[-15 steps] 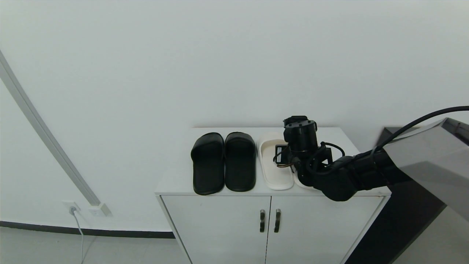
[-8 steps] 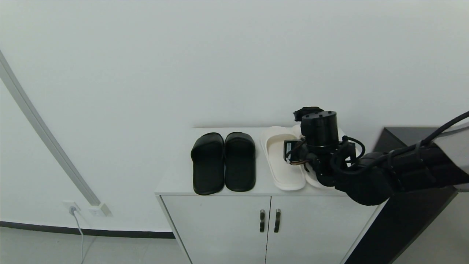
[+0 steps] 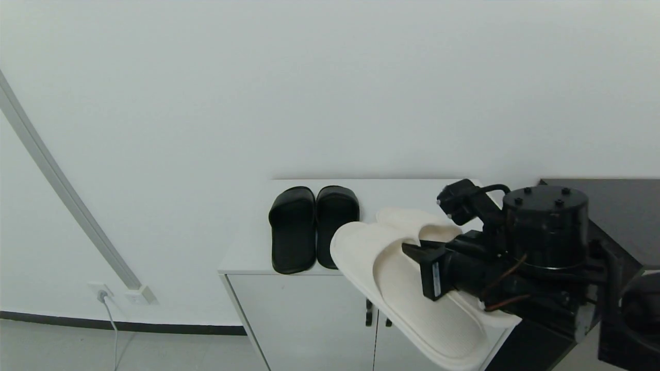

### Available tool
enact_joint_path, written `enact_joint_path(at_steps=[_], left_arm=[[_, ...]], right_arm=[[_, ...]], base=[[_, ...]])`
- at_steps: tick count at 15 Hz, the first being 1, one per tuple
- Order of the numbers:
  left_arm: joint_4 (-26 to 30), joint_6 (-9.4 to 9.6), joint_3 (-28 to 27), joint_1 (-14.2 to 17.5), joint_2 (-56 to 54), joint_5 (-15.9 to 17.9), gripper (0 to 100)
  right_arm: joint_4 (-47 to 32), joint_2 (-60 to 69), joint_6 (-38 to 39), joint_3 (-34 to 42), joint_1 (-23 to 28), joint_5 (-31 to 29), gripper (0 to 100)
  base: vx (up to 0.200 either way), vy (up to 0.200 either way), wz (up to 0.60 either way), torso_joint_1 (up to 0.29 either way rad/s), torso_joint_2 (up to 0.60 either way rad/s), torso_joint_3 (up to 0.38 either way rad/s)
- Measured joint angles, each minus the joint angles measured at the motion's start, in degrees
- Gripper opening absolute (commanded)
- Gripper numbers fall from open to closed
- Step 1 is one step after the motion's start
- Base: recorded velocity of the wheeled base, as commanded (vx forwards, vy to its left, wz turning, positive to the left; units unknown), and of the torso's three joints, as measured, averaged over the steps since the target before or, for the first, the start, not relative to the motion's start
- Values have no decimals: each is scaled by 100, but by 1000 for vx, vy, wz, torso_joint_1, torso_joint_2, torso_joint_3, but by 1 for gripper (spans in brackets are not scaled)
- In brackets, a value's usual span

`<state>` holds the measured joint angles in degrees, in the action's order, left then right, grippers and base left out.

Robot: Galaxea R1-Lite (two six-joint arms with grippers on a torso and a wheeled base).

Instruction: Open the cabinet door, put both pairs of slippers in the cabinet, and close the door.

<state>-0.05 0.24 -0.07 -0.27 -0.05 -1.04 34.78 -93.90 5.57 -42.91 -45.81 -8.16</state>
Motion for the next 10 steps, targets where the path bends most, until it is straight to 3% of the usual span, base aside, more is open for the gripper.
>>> enact_joint_path(at_steps=[2, 7, 10], left_arm=[[0, 0, 0, 0, 0, 0, 0], [-2, 0, 0, 0, 0, 0, 0], [-5, -2, -2, 0, 0, 0, 0]], right_arm=[[0, 407, -21, 460, -127, 608, 0], [4, 717, -32, 752, -232, 690, 0], [15, 733, -32, 808, -306, 685, 0]], base=[[0, 0, 0, 0, 0, 0], [0, 0, 0, 0, 0, 0], [-200, 0, 0, 2, 2, -2]])
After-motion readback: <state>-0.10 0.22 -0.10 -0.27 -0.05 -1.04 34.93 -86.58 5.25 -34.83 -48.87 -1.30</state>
